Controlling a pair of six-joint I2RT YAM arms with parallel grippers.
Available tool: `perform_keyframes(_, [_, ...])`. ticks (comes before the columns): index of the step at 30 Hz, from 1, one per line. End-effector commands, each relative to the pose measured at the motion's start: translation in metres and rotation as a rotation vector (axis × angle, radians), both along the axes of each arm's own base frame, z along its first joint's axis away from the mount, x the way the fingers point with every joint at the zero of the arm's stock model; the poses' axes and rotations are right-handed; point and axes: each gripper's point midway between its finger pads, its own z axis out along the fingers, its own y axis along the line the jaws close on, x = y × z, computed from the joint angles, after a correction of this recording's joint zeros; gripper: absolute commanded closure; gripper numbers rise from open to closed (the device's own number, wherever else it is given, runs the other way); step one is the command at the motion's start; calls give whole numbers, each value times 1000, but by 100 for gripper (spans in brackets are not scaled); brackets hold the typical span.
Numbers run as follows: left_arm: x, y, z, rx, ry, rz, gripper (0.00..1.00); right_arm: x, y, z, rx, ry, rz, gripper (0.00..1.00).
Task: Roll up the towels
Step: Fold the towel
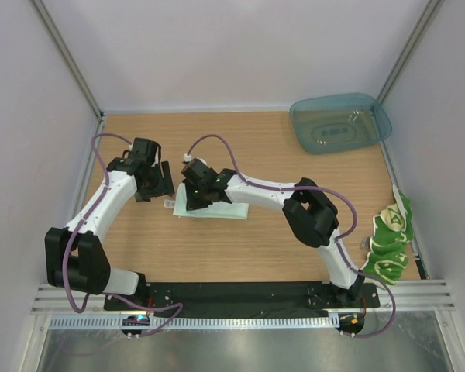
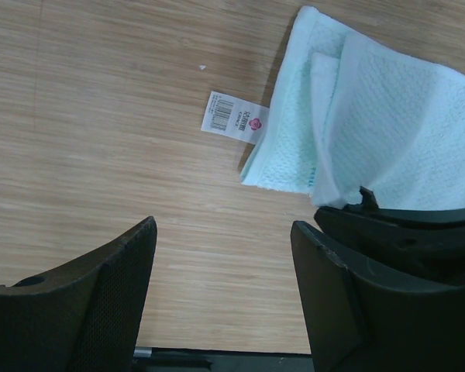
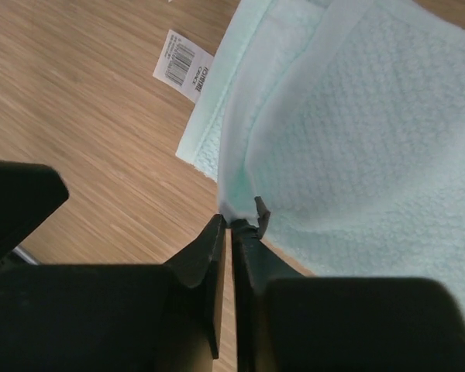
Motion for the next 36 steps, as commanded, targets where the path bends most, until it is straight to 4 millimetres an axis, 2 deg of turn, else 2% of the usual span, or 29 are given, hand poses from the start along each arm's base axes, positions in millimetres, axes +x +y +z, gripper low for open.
perform_keyframes(1, [3, 5, 3, 17, -13, 9, 29, -11, 22, -10, 91, 51, 39, 81])
perform_keyframes(5, [4, 6, 2, 20, -13, 14, 29, -13, 29, -20, 113, 68, 54, 63])
perform_keyframes(8, [3, 7, -1, 24, -2, 16, 29, -12, 33, -13, 134, 55, 63, 50])
perform_keyframes(10, [3, 7, -1, 26, -2, 12, 29, -9, 34, 5, 157, 25, 67, 41])
perform_keyframes(11, [4, 7, -1, 27, -3, 14, 29, -8, 33, 12, 158, 10, 71, 39])
perform_keyframes(12, [4, 7, 0, 25, -6, 13, 28, -7, 33, 29, 176, -13, 73, 38])
perform_keyframes(15, [7, 7, 0, 27, -11, 15, 29, -7, 25, 53, 187, -44, 82, 35])
perform_keyframes(16, [8, 7, -1, 26, -11, 16, 28, -9, 18, 68, 201, -56, 79, 35])
perform_keyframes(18, [8, 5, -2, 17, 1, 16, 29, -8, 4, 78, 207, -56, 57, 35])
perform_keyframes(19, [10, 3, -2, 10, 0, 18, 29, -8, -5, 98, 237, -77, 45, 34])
perform_keyframes(20, [10, 2, -3, 3, 8, 19, 30, -12, -18, 87, 211, -57, 31, 34])
perform_keyframes(21, [10, -3, -2, -23, 15, 17, 30, -5, -32, 85, 209, -46, -7, 35])
perform_keyframes(22, [14, -7, -1, -35, 14, 17, 30, -9, -49, 82, 205, -34, -29, 37])
perform_keyframes(23, [16, -13, 0, -47, 16, 9, 30, -5, -60, 80, 210, -27, -56, 38])
perform_keyframes(24, [18, -18, -2, -54, 26, 11, 30, 4, -76, 78, 225, -3, -95, 44])
perform_keyframes(25, [24, -23, 3, -58, 13, 8, 31, 2, -94, 58, 204, 38, -121, 48])
perform_keyframes(26, [27, -28, 3, -58, 13, 2, 31, 6, -100, 61, 239, 38, -129, 51])
perform_keyframes(27, [30, -38, 4, -60, 9, -18, 31, 15, -112, 57, 253, 51, -152, 60])
perform_keyframes(28, [35, -46, 1, -68, 18, -17, 31, 6, -117, 46, 261, 94, -125, 63])
perform_keyframes(29, [38, -57, -1, -76, 20, -35, 31, 11, -124, 41, 263, 102, -129, 68])
perform_keyframes(32, [48, -79, -12, -121, 38, -37, 33, 4, -126, 26, 282, 156, -91, 75])
perform_keyframes(34, [48, -96, -19, -176, 63, -56, 34, 2, -131, 8, 283, 204, -90, 80])
perform_keyframes(35, [49, -108, -26, -225, 79, -61, 34, 0, -128, 6, 306, 222, -73, 82])
perform_keyframes(36, [47, -111, -33, -237, 95, -59, 35, -1, -130, -3, 302, 246, -77, 84])
